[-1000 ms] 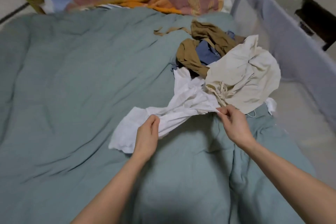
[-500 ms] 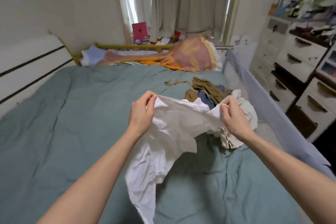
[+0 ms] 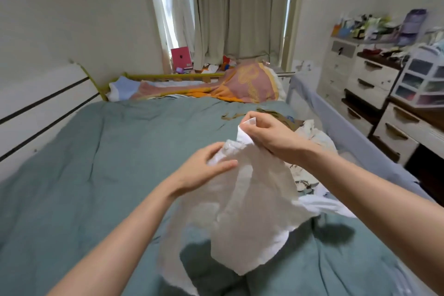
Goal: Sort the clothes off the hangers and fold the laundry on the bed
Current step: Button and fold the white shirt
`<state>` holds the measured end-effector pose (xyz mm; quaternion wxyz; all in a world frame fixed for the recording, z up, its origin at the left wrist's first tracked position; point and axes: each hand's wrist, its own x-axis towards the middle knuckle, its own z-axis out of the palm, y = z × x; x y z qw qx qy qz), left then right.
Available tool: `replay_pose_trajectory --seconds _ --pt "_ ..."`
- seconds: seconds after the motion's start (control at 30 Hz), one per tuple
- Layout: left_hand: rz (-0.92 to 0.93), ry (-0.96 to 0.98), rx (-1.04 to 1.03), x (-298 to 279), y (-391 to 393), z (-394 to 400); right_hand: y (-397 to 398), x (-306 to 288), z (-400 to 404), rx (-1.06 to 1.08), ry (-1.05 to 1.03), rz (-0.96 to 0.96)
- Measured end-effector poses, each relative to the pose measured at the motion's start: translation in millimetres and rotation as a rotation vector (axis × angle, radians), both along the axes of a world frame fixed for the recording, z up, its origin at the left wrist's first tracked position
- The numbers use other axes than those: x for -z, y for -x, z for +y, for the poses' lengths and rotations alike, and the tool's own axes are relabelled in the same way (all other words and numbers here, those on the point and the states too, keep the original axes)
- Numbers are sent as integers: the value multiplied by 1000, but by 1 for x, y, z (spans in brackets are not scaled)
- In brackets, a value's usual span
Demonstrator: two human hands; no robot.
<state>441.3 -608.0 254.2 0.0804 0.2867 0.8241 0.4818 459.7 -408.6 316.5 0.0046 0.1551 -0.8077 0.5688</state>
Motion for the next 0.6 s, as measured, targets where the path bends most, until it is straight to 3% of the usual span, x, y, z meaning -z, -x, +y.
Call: replay_pose_trajectory --seconds 0.2,0.37,0.6 --pt "-314 -204 -34 13 -23 -12 -5 41 3 112 -24 -73" --pt "-459 -290 -26 13 -28 -22 -24 98 5 -168 102 -391" --pt "-597 -197 -45 25 -42 -42 -22 119 -6 39 178 -198"
